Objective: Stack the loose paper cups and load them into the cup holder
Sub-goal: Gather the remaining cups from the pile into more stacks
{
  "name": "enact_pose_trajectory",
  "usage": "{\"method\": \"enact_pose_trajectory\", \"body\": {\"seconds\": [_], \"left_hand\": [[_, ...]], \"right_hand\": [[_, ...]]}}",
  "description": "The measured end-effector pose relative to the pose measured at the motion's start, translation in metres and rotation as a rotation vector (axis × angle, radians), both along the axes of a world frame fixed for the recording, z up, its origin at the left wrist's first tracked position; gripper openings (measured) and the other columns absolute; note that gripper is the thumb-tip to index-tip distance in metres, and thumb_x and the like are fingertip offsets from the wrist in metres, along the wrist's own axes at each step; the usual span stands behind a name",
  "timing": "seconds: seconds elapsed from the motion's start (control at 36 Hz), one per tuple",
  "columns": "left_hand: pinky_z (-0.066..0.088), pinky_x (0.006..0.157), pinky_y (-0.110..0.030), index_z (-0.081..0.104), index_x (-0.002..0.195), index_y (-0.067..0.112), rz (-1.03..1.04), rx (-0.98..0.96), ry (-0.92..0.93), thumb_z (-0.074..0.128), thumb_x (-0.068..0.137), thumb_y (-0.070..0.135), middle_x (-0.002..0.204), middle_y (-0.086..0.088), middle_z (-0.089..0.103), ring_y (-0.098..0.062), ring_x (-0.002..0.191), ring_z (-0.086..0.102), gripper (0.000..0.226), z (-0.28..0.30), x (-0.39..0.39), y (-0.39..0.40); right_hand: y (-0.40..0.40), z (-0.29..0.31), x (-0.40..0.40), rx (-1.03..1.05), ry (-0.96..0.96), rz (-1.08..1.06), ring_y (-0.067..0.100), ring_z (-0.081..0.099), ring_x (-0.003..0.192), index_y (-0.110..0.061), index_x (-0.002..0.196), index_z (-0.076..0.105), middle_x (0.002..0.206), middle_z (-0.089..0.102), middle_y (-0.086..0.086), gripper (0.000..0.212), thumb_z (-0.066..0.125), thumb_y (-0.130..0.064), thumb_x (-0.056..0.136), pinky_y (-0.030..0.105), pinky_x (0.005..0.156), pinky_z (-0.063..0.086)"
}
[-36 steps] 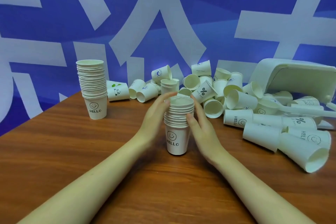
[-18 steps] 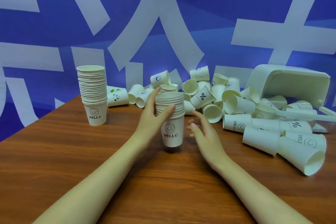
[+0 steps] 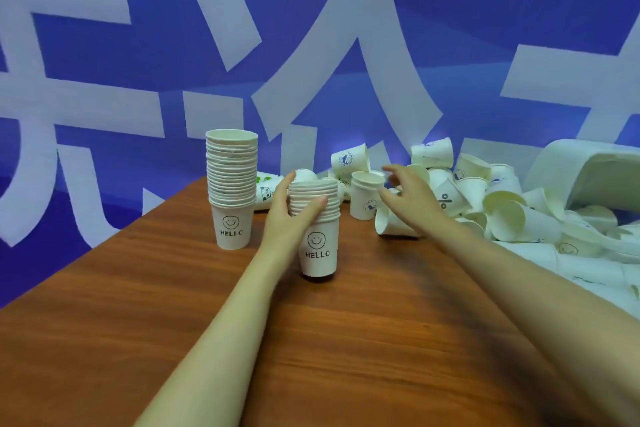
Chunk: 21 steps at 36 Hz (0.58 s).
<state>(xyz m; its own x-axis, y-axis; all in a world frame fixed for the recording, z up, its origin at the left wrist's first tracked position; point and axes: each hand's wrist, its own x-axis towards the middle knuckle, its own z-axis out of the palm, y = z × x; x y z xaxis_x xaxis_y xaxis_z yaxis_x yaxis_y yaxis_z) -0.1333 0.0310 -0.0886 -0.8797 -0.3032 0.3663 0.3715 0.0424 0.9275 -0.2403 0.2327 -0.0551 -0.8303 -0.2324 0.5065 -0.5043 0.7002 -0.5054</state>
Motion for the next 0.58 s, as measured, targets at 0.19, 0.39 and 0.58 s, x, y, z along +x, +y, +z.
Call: {"method": "enact_pose_trajectory", "body": {"seconds": [0.19, 0.39, 0.58], "left_hand": [[0.039, 0.064, 0.004, 0.036, 0.145, 0.026, -0.007, 0.027, 0.011, 0.069, 0.088, 0.019, 0.121, 0.016, 0.049, 0.018, 0.089, 0.047, 0.066, -0.005, -0.011, -0.003], [0.039, 0.068, 0.005, 0.043, 0.137, 0.032, -0.074, 0.005, 0.004, 0.059, 0.094, 0.03, 0.112, 0.023, 0.054, 0.029, 0.085, 0.049, 0.045, -0.004, -0.012, 0.001], [0.037, 0.072, 0.006, 0.046, 0.132, 0.035, -0.113, -0.126, 0.002, 0.061, 0.093, 0.029, 0.12, 0.02, 0.056, 0.027, 0.094, 0.049, 0.042, 0.0, -0.003, 0.014]], "right_hand": [[-0.038, -0.012, -0.075, 0.116, -0.126, -0.136, 0.029, 0.057, 0.111, -0.029, 0.14, 0.039, 0.129, 0.052, 0.009, 0.089, 0.056, -0.073, 0.065, 0.042, 0.082, 0.055], [-0.04, -0.035, -0.099, 0.095, -0.001, -0.235, 0.033, 0.059, 0.098, -0.01, 0.122, 0.057, 0.113, 0.061, 0.016, 0.047, 0.054, -0.039, 0.084, 0.039, 0.08, 0.05], [-0.026, -0.03, -0.079, 0.148, 0.05, -0.222, 0.028, 0.058, 0.083, -0.006, 0.089, 0.07, 0.095, 0.064, 0.015, 0.026, 0.062, -0.031, 0.089, 0.032, 0.064, 0.041]]}}
